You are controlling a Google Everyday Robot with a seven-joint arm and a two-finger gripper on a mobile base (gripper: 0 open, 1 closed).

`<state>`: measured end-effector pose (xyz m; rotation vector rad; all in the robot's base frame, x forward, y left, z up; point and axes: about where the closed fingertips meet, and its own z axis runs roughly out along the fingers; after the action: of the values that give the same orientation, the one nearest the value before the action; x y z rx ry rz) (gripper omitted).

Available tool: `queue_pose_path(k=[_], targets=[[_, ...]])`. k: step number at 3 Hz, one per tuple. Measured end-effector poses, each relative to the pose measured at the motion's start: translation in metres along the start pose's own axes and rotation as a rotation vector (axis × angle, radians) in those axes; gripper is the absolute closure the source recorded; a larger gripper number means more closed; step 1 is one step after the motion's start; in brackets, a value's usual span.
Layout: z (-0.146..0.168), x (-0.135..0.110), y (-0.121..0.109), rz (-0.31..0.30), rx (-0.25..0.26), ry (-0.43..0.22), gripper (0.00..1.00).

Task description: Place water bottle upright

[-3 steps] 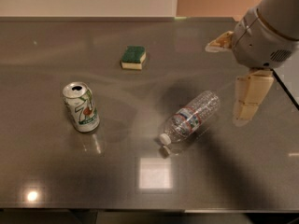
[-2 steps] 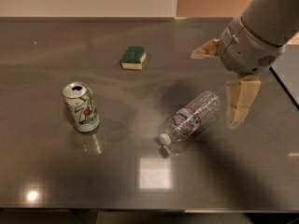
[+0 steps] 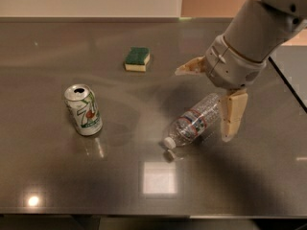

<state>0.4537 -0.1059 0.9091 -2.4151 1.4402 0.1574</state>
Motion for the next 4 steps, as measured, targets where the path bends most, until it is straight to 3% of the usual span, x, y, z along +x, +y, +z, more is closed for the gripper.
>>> queue_pose_path(k=[2,4], targets=[[0.043,-0.002,0.002,-0.155,-0.098,0.06,0.0],[0.064,0.01,0.003,-0.238,-0.15,0.146,0.0]])
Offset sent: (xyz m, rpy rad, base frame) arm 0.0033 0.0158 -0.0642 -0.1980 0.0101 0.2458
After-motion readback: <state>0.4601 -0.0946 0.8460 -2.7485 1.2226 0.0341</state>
